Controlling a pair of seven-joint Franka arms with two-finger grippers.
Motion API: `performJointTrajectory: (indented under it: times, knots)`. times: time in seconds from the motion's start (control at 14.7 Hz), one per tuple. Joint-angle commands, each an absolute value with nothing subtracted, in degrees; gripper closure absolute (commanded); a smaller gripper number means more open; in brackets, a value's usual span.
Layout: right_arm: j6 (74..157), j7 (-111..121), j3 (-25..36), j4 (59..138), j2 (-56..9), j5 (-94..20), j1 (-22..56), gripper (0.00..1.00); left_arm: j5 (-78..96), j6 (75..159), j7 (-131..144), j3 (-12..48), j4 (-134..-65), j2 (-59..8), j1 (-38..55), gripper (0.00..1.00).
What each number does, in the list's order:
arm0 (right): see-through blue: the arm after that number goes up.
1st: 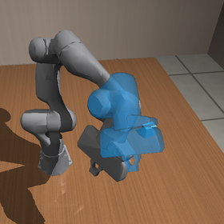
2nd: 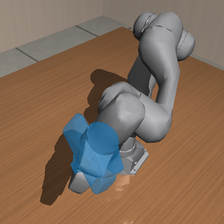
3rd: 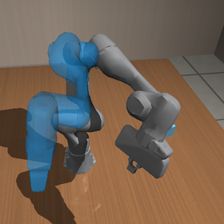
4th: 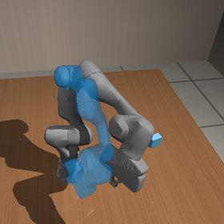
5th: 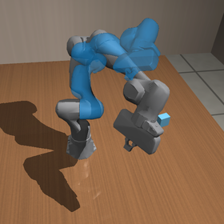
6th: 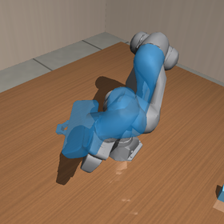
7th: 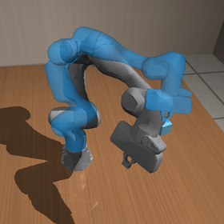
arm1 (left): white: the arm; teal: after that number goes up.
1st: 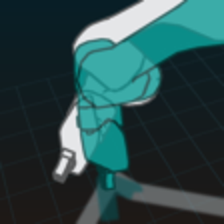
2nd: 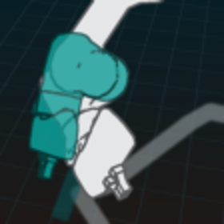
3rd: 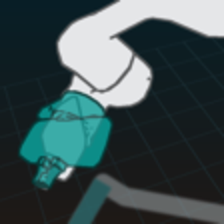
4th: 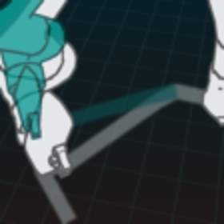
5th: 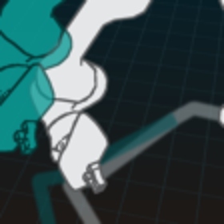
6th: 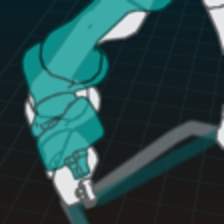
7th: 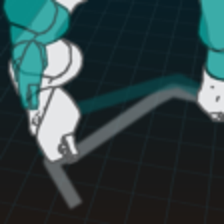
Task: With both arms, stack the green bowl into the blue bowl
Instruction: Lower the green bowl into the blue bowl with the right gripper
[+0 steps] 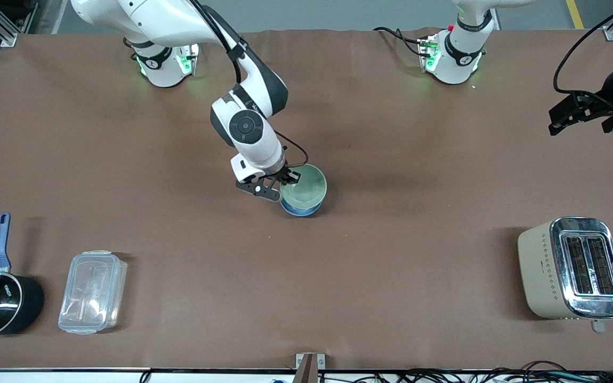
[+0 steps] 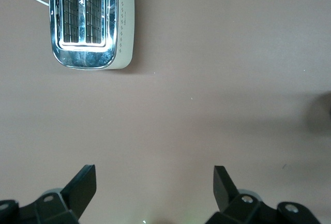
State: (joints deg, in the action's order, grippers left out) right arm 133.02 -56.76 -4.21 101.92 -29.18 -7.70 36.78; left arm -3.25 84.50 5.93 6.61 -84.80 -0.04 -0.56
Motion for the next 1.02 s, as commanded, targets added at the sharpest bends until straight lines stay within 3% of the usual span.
performJointTrajectory:
  times: [0.0, 0.75, 0.95]
  knots:
    - [133.5, -57.83, -3.52, 102.74, -28.65, -7.47, 38.05, 0.96, -3.25, 85.25, 5.45, 6.33, -85.69, 0.7, -0.18, 0.0]
    - [135.35, -57.83, -3.52, 102.83, -30.58, -6.68, 38.41, 0.89, -3.25, 85.95, 5.27, 6.68, -85.34, -0.35, 0.18, 0.0]
    - [135.0, -57.83, -3.52, 102.83, -30.59, -6.68, 38.23, 0.78, -2.99, 86.66, 5.27, 6.68, -85.34, -0.53, 0.52, 0.0]
